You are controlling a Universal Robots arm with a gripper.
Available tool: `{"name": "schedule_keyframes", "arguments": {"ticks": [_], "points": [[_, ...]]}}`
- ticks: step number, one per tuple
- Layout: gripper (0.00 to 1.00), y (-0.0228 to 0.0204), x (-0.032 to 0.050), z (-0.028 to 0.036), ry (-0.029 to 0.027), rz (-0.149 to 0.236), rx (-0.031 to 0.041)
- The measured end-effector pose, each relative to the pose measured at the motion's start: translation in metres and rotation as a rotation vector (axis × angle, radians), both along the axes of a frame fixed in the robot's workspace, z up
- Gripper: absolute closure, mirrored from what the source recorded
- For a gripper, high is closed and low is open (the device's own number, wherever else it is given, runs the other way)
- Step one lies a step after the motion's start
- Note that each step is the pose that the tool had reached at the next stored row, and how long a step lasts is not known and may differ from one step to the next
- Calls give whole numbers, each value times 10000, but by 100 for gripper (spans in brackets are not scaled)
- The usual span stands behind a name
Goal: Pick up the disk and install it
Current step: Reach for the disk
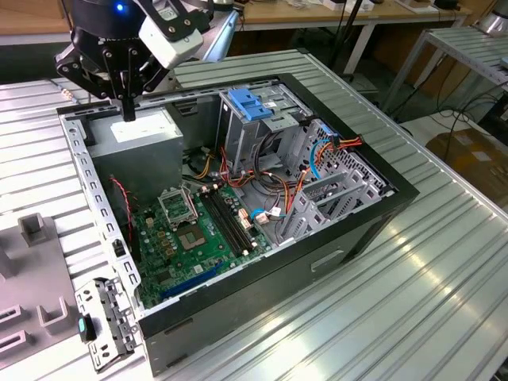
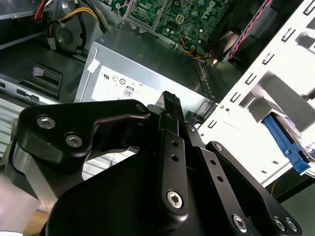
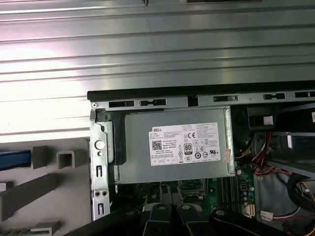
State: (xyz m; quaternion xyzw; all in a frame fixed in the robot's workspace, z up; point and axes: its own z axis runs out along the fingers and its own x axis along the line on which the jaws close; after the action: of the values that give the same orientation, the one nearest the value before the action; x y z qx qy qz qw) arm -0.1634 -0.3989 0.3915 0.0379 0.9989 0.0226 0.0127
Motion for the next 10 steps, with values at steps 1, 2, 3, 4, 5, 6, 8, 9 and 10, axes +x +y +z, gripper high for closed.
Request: {"name": "schedule_keyframes", "arguments": {"ticks": [1,2,3,4,5,6,8,9,10], "points": [[89,0,-8,-1,1,0,0],[89,0,-15,-1,1,0,-1],[89,0,-19,-2,1,0,-1],[89,0,-23,-2,1,0,-1],[89,0,-29,-3,1,0,0],[89,0,-33,-3,1,0,-1],[89,0,-42,-4,2,0,-1],[89,0,-48,-4,2,0,-1],[89,0,-54,-4,2,0,-1]]}}
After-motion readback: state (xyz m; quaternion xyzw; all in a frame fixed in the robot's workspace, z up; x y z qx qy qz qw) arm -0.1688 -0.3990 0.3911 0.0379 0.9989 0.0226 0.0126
